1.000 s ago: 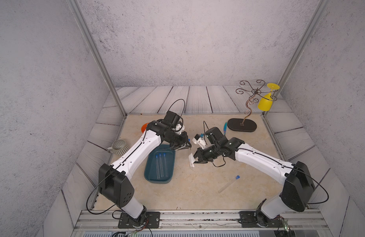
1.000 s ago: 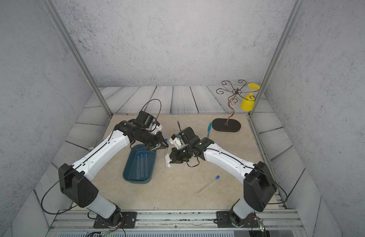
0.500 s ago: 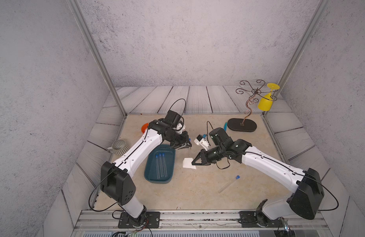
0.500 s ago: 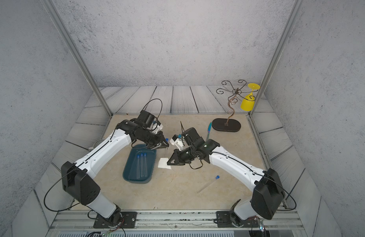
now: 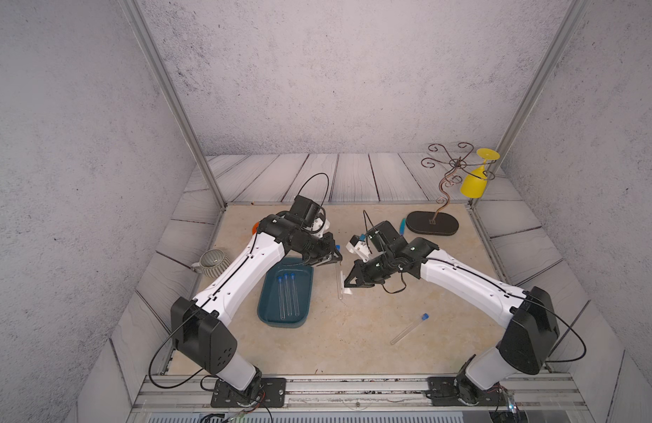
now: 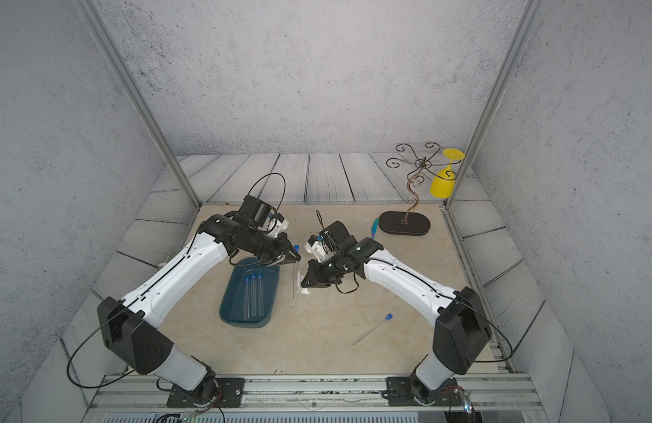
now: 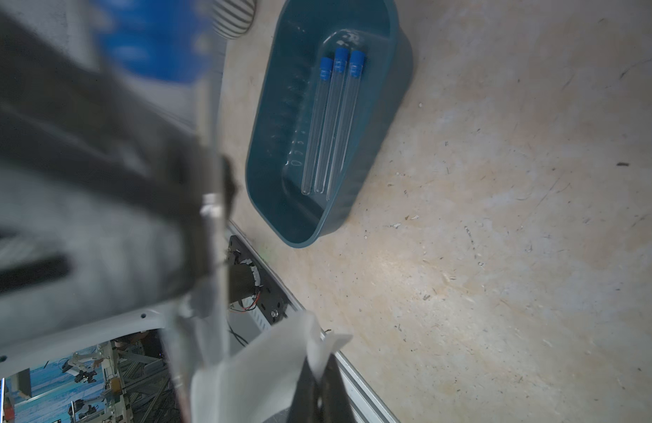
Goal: Wipe the exteriors of test tubes
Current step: Wipe the dirt from the test tube.
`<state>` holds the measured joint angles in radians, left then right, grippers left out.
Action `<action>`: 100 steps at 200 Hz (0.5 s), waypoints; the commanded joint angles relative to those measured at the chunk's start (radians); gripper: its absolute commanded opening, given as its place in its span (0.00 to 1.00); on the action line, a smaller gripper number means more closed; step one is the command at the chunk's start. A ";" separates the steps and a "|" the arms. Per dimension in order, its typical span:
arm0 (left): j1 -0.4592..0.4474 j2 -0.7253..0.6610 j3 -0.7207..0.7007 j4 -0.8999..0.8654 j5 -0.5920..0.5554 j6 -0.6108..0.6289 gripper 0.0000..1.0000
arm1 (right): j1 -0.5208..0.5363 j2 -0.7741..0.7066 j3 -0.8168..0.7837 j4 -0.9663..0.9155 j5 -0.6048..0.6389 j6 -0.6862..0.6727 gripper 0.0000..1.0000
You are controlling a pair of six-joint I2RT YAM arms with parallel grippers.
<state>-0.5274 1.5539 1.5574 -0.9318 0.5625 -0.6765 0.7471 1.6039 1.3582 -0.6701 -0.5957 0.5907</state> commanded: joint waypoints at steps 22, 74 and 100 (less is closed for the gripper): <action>0.003 -0.032 0.048 -0.011 0.024 -0.020 0.16 | 0.001 0.086 0.063 -0.060 0.012 -0.034 0.04; 0.006 -0.020 0.019 -0.008 -0.024 0.020 0.16 | 0.000 -0.040 0.040 0.015 -0.057 -0.027 0.05; 0.007 -0.007 0.028 -0.009 -0.041 0.044 0.16 | 0.000 -0.114 0.008 0.030 -0.085 -0.015 0.05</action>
<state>-0.5274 1.5364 1.5826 -0.9333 0.5472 -0.6720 0.7467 1.6077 1.3849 -0.6651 -0.6308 0.5735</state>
